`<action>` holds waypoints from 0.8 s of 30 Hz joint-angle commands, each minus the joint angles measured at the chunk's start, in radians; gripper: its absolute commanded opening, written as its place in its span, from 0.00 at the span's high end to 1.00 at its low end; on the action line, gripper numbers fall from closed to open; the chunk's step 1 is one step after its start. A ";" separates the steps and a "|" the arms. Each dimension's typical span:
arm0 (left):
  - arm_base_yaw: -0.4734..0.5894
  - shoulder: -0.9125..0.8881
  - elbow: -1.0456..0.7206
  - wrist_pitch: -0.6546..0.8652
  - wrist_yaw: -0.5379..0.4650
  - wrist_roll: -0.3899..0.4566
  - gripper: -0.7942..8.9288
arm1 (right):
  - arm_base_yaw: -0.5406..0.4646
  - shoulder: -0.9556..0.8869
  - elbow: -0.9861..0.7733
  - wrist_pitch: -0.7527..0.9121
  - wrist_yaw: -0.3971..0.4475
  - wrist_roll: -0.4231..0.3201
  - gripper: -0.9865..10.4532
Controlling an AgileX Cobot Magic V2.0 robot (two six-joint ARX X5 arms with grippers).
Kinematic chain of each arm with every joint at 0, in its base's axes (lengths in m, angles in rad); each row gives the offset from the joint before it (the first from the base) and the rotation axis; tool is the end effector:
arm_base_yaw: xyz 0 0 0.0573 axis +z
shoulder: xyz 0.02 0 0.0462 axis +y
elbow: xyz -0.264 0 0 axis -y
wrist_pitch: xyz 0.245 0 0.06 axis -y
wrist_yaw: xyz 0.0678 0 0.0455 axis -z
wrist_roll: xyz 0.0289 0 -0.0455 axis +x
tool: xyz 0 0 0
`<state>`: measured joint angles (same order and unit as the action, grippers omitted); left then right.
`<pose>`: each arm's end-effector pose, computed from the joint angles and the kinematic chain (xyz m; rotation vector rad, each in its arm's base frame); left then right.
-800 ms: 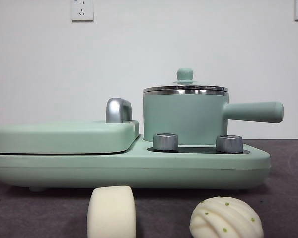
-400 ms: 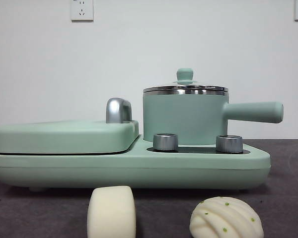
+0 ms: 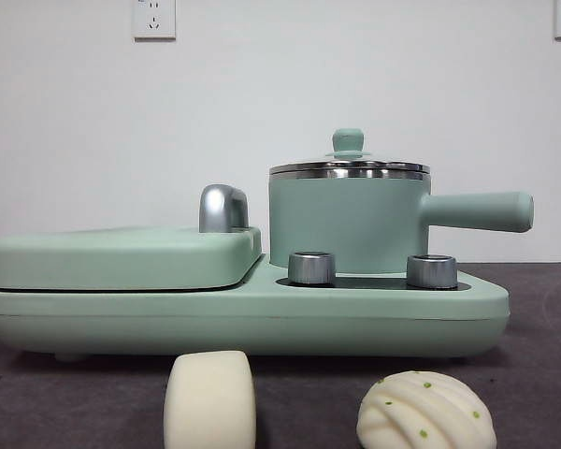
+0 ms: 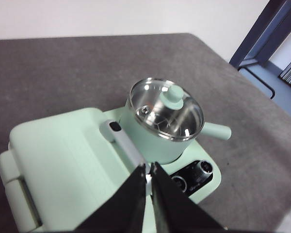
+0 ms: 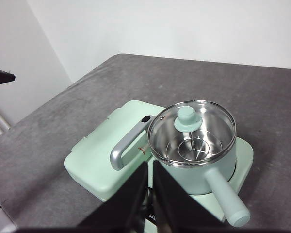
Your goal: Put the buns in a small steamer
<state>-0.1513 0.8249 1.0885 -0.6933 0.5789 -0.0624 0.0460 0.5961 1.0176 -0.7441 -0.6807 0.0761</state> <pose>0.1413 -0.0375 0.3808 -0.1519 0.4518 -0.7054 0.0852 0.0221 0.3781 0.1750 0.3408 0.7085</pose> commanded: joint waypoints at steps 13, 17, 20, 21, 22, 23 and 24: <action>-0.034 0.110 0.026 0.047 0.006 0.021 0.37 | 0.003 0.024 0.017 0.005 0.007 -0.012 0.48; -0.065 0.200 0.066 0.081 0.006 0.025 0.37 | 0.003 0.024 0.017 0.003 0.006 -0.012 0.48; -0.091 0.292 0.132 0.086 0.006 0.033 0.37 | 0.003 0.024 0.017 0.003 0.003 -0.012 0.48; -0.102 0.323 0.158 0.083 0.006 0.040 0.37 | 0.003 0.024 0.017 0.003 0.003 -0.012 0.48; -0.118 0.361 0.190 0.083 0.006 0.054 0.37 | 0.003 0.024 0.017 0.003 0.003 -0.012 0.48; -0.132 0.392 0.216 0.082 0.006 0.063 0.37 | 0.003 0.024 0.017 0.003 0.003 -0.012 0.48; -0.146 0.427 0.246 0.082 0.006 0.075 0.37 | 0.003 0.024 0.017 0.002 0.003 -0.012 0.48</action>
<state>-0.2871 1.2221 1.2976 -0.6220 0.5789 -0.0219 0.0460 0.6159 1.0176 -0.7460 -0.6773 0.0746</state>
